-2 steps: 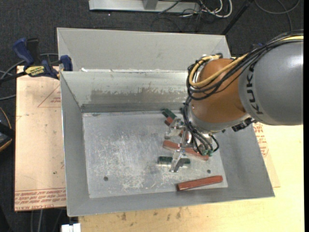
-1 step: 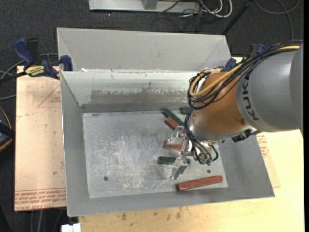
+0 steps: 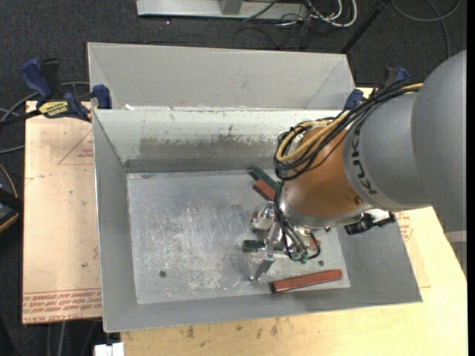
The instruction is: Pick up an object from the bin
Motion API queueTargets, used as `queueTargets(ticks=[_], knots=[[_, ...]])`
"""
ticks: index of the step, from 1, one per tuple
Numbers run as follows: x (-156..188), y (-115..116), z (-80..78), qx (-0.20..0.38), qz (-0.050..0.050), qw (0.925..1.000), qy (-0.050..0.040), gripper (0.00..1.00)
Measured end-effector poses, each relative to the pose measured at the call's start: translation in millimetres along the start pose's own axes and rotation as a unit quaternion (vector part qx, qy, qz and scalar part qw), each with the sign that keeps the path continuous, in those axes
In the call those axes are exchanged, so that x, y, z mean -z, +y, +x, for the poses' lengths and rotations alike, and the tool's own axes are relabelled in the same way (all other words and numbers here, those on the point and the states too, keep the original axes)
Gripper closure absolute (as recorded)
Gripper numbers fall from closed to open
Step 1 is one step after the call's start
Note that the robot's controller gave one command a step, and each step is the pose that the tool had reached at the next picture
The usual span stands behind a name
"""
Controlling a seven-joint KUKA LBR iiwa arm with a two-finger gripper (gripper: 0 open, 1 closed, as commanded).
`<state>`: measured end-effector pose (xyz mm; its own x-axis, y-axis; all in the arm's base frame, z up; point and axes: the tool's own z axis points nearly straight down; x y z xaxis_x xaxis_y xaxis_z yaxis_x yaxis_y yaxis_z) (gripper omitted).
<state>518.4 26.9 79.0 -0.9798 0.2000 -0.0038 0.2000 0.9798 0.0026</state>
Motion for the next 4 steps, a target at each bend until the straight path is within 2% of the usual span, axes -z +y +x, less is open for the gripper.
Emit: queueTargets(ticks=[1,4], knots=[[4.5,-1.1,-0.2,-0.002,0.001,1.0000,0.0006,1.00],[14.0,-1.2,1.4,-0.002,0.001,1.0000,0.0041,1.00]])
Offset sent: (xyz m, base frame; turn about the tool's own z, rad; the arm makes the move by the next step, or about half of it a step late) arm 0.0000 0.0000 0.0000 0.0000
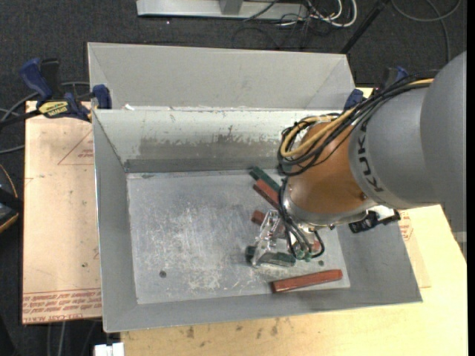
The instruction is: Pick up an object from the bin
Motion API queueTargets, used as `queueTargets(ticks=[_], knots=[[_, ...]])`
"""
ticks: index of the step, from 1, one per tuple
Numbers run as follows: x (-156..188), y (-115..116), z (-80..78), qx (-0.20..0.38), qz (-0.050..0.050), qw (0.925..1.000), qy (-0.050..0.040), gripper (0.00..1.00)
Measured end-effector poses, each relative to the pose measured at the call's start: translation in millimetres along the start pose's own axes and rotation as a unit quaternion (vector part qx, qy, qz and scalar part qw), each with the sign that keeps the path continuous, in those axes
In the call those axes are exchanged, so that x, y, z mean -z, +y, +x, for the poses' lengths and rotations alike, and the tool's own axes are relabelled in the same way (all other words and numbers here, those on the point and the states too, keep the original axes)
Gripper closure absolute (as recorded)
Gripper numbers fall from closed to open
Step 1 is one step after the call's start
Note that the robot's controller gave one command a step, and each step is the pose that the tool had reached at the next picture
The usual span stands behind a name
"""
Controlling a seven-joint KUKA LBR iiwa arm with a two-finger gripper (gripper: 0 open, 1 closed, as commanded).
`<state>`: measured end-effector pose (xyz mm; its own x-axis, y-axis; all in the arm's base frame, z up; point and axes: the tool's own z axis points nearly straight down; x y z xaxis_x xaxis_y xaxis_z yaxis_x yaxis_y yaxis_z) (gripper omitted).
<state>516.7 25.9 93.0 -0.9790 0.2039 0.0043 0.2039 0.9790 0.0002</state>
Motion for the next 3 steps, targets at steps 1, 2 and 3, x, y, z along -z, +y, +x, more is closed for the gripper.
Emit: queueTargets(ticks=[1,2,3], knots=[[12.3,0.4,-0.7,0.000,0.000,1.0000,-0.0016,1.00],[24.0,0.1,0.5,0.000,0.000,1.0000,0.0009,1.00],[45.8,0.0,1.4,0.000,0.001,1.0000,0.0020,1.00]])
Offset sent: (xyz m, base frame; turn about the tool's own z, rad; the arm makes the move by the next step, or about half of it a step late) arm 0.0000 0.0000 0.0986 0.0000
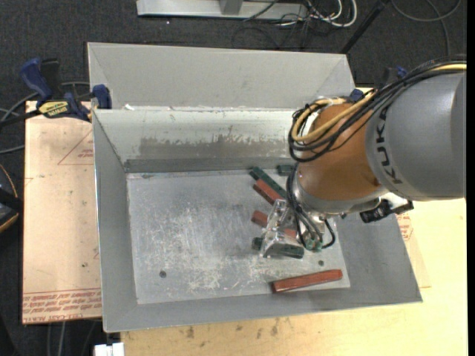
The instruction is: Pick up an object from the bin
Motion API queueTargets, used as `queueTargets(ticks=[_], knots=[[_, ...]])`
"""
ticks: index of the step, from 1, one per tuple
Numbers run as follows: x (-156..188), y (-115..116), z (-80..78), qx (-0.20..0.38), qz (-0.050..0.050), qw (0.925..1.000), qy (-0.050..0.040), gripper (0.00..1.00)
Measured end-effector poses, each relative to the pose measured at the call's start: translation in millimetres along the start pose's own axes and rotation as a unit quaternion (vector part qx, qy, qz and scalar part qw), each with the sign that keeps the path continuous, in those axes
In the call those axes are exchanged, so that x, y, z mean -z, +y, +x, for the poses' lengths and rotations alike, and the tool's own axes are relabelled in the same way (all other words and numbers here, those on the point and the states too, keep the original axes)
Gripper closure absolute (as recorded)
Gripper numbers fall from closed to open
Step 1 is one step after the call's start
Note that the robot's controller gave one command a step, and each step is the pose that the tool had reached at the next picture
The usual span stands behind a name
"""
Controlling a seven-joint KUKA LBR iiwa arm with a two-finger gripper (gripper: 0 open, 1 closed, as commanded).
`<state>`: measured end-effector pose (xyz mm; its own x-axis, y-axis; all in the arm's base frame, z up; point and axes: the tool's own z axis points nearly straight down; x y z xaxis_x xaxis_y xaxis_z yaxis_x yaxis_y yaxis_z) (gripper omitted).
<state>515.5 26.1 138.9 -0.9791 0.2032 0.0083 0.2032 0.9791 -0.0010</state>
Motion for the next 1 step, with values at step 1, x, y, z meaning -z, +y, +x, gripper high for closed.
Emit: queueTargets(ticks=[1], knots=[[22.0,0.3,-1.3,0.000,-0.001,1.0000,-0.0029,1.00]])
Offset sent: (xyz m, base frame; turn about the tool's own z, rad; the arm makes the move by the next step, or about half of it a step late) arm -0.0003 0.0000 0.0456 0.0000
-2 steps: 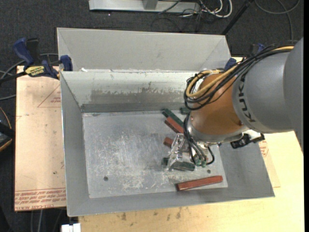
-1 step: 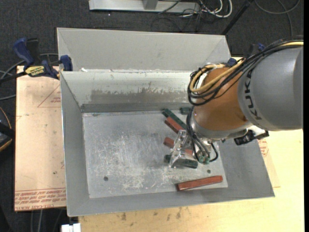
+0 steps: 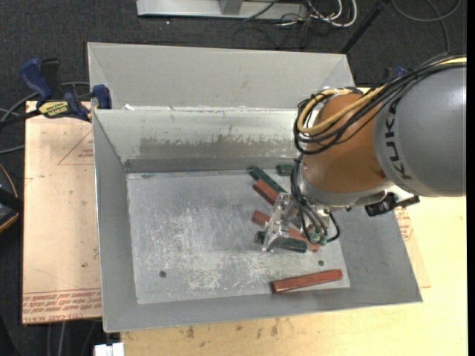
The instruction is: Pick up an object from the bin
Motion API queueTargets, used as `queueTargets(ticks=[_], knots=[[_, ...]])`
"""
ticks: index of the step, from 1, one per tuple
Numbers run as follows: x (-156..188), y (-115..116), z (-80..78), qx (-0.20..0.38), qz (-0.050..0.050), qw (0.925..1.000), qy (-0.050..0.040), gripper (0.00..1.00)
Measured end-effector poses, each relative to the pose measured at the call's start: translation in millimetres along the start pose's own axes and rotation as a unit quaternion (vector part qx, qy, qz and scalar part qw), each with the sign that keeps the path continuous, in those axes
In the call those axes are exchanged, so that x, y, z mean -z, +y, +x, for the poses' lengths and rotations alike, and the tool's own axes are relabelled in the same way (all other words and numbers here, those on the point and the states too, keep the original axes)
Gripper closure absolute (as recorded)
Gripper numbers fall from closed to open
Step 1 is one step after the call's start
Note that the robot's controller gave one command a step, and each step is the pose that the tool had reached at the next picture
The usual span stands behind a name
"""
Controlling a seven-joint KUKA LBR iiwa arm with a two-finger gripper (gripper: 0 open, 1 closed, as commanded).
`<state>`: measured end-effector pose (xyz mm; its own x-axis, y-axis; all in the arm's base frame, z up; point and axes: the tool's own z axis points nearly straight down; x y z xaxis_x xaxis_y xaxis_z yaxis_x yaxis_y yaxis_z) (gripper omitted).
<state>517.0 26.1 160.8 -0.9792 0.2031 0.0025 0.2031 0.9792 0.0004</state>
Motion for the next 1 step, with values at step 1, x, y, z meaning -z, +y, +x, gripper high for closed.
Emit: queueTargets(ticks=[1], knots=[[15.6,0.4,-0.8,0.000,-0.001,1.0000,-0.0034,1.00]])
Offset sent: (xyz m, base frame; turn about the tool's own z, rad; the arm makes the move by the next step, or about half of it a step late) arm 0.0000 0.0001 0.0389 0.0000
